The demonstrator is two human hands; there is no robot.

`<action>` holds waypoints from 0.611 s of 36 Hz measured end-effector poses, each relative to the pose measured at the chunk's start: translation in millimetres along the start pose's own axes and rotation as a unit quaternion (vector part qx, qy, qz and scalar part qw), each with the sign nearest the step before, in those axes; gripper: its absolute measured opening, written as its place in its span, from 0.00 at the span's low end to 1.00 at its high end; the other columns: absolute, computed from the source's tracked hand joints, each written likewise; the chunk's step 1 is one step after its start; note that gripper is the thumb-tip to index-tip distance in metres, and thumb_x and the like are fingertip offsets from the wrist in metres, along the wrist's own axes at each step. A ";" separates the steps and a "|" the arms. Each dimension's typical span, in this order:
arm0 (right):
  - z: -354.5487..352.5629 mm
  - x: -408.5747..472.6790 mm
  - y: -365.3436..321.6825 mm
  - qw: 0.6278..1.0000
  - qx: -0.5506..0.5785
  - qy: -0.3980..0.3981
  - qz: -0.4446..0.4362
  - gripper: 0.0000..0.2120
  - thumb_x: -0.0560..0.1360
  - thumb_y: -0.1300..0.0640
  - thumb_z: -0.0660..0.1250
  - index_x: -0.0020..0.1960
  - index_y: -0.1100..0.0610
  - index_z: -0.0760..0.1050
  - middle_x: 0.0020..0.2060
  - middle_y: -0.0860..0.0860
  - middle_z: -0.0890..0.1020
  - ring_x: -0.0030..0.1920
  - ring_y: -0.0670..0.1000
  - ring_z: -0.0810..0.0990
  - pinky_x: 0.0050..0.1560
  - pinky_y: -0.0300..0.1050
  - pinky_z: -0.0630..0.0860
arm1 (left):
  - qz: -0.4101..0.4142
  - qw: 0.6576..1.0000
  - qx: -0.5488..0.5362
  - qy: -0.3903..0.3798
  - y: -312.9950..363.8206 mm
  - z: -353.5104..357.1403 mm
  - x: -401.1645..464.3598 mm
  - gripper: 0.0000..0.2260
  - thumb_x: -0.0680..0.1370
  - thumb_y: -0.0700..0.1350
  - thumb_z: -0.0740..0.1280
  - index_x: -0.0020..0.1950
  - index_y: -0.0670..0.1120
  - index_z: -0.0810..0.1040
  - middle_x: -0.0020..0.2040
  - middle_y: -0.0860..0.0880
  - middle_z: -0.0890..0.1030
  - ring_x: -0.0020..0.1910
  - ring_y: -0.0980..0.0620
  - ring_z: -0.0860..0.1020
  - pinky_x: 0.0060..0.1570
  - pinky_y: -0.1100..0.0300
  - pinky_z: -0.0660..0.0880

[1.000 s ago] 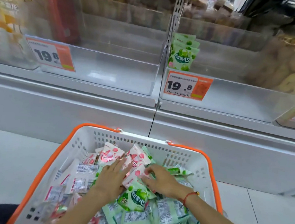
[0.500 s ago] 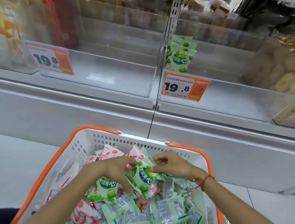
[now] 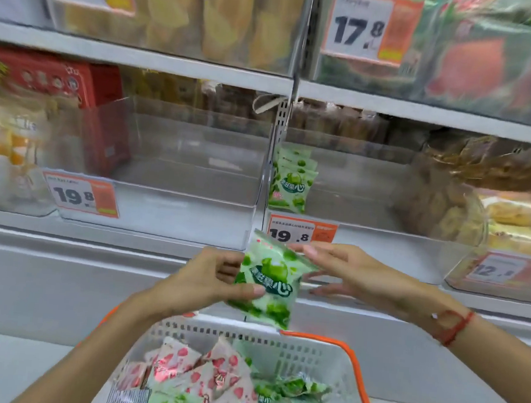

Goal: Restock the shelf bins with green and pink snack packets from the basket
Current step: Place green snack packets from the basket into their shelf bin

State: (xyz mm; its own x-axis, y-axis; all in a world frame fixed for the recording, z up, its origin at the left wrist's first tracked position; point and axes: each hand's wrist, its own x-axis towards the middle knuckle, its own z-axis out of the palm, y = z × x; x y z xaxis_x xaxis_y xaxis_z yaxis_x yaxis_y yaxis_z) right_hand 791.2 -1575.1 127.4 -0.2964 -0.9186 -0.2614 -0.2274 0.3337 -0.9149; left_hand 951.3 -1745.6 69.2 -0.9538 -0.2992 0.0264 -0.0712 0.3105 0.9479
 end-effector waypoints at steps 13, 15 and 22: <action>-68.5 32.3 -61.2 0.959 0.025 0.280 -0.049 0.13 0.71 0.54 0.73 0.53 0.56 0.76 0.50 0.51 0.84 0.46 0.45 0.81 0.39 0.36 0.78 | 0.112 0.942 0.064 0.309 53.0 -24.8 71.3 0.17 0.74 0.60 0.67 0.58 0.54 0.78 0.55 0.61 0.80 0.53 0.61 0.77 0.57 0.57 0.74; -85.6 54.7 -63.6 0.955 -0.001 0.296 -0.025 0.10 0.71 0.56 0.73 0.50 0.57 0.77 0.48 0.53 0.83 0.46 0.48 0.80 0.42 0.38 0.77 | 0.074 0.943 0.128 0.297 50.1 -32.7 85.6 0.18 0.76 0.56 0.67 0.65 0.55 0.73 0.60 0.61 0.76 0.56 0.59 0.76 0.60 0.52 0.73; -94.1 148.6 -32.0 0.961 -0.068 0.254 0.090 0.19 0.71 0.59 0.74 0.59 0.63 0.76 0.54 0.56 0.81 0.42 0.47 0.78 0.40 0.36 0.78 | 0.075 0.964 0.110 0.231 41.6 -38.5 95.6 0.17 0.78 0.52 0.66 0.66 0.54 0.74 0.61 0.58 0.78 0.57 0.59 0.77 0.62 0.54 0.73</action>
State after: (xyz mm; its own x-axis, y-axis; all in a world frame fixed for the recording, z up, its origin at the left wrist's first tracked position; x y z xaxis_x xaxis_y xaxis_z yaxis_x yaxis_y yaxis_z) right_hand 667.2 -1702.3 146.8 -0.7486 -0.6335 -0.1956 -0.2398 0.5338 -0.8109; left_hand 868.5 -1796.1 123.3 -0.7302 -0.5906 0.3436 -0.0515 0.5490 0.8342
